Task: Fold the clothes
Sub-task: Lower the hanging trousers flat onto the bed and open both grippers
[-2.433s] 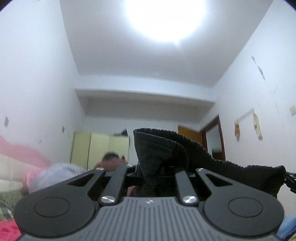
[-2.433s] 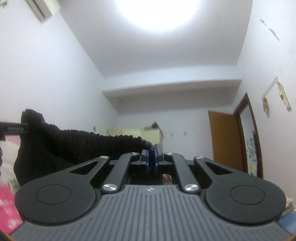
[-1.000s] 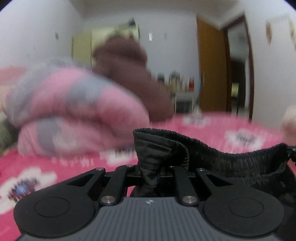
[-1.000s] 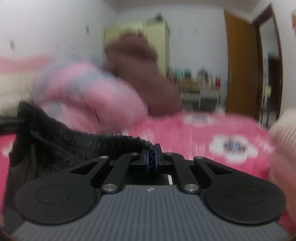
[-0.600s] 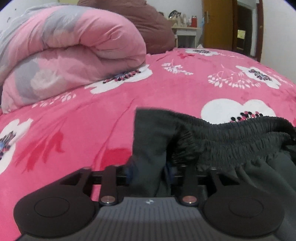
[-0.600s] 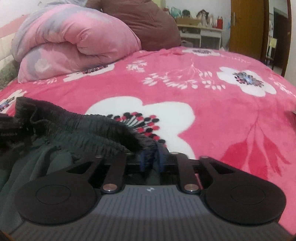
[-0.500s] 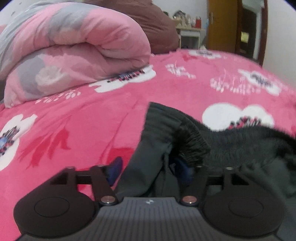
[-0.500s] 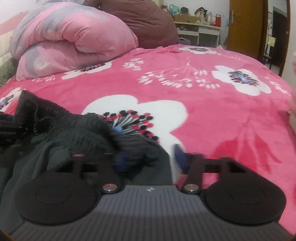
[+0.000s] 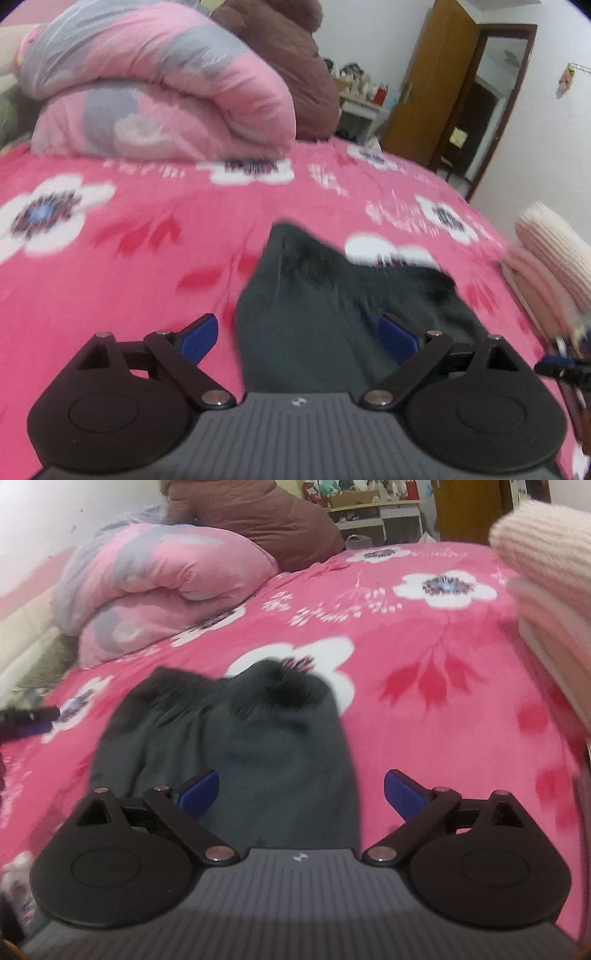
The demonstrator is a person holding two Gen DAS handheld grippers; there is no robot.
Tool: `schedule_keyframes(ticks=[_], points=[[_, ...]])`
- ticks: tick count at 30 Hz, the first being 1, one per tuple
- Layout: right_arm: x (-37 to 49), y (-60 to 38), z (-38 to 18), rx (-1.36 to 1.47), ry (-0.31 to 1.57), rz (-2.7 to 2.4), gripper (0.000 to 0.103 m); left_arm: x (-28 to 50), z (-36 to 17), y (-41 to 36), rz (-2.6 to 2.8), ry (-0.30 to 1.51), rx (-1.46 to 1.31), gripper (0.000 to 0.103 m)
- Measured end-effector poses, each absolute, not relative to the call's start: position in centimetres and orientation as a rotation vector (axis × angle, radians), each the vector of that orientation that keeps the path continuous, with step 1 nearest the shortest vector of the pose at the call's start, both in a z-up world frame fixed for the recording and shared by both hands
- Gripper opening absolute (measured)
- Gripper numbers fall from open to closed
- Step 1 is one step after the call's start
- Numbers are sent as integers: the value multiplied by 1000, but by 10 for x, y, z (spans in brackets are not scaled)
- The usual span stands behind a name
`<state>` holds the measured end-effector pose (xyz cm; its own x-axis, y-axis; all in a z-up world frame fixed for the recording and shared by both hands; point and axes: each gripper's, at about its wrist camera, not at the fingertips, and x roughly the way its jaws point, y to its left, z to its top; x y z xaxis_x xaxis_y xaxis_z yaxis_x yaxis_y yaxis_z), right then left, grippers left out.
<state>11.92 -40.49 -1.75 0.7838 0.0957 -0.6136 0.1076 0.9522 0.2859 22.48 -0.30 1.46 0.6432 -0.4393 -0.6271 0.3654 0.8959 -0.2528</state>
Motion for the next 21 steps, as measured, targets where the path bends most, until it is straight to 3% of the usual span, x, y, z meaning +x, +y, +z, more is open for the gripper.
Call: schedule_keyframes(ticks=[10,12,16,21], points=[[8,-323,-23,353,610,197,92,82,-18,12,-498,708,-7,90],[-3,-300,-26,335,597,228,88,69,-26,17,-470,715,-4,79],[-14,-259,-37,312,610,354,77,57,-42,32,-470,786,-65,69],[-20,-226,-48,239,646,406,71,56,-61,38,-460,845,-94,46]])
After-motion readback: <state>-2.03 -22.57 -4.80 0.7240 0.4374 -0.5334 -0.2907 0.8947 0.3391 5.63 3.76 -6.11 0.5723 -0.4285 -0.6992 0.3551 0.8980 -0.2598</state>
